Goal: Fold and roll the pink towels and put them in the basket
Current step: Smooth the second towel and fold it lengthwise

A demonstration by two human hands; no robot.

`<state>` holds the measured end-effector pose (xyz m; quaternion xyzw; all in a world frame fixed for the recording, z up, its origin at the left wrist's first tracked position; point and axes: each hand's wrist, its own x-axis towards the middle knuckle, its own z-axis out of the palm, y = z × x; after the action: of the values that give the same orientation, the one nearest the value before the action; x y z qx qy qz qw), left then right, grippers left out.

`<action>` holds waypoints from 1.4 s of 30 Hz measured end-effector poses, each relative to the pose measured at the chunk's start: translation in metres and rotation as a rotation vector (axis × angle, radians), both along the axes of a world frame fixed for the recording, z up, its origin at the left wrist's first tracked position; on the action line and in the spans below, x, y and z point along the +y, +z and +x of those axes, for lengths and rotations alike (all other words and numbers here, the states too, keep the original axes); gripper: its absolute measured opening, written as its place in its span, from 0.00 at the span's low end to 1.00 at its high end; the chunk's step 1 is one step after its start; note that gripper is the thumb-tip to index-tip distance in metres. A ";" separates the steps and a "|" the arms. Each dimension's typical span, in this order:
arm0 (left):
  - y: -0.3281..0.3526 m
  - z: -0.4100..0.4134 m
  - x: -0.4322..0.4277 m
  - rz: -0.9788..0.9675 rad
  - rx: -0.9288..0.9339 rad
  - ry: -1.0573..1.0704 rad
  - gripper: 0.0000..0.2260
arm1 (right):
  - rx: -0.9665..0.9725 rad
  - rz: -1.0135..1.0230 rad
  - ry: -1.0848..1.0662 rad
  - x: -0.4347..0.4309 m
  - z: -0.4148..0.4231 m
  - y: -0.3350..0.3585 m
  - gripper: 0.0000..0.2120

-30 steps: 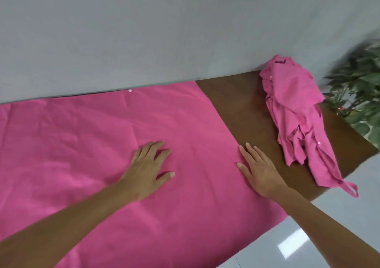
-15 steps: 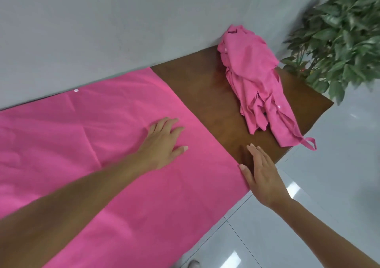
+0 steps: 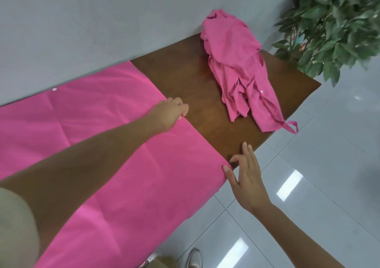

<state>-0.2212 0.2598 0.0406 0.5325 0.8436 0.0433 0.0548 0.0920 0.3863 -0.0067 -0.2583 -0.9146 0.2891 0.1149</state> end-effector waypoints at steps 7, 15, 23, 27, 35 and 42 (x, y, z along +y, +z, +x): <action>0.010 0.014 0.009 -0.106 0.120 -0.008 0.20 | -0.006 -0.079 -0.065 -0.009 -0.005 0.012 0.07; 0.027 0.026 -0.018 0.081 -0.021 0.049 0.12 | 0.051 0.087 -0.059 -0.018 -0.002 0.017 0.07; 0.049 0.039 -0.057 0.054 -0.041 0.137 0.09 | 0.114 -0.232 -0.039 -0.027 0.006 0.029 0.07; 0.053 0.047 -0.085 0.044 -0.044 0.219 0.13 | 0.049 -0.237 0.028 -0.034 0.014 0.028 0.06; 0.065 0.048 -0.122 0.022 -0.073 0.188 0.15 | -0.062 -0.183 0.095 -0.053 0.031 0.037 0.06; 0.071 0.031 -0.142 -0.026 -0.086 0.096 0.16 | -0.137 -0.088 0.058 -0.086 0.041 0.043 0.06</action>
<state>-0.1903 0.1175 0.1114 0.4883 0.8655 0.0580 0.0959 0.1333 0.3000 0.0368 -0.2556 -0.9139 0.3138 0.0320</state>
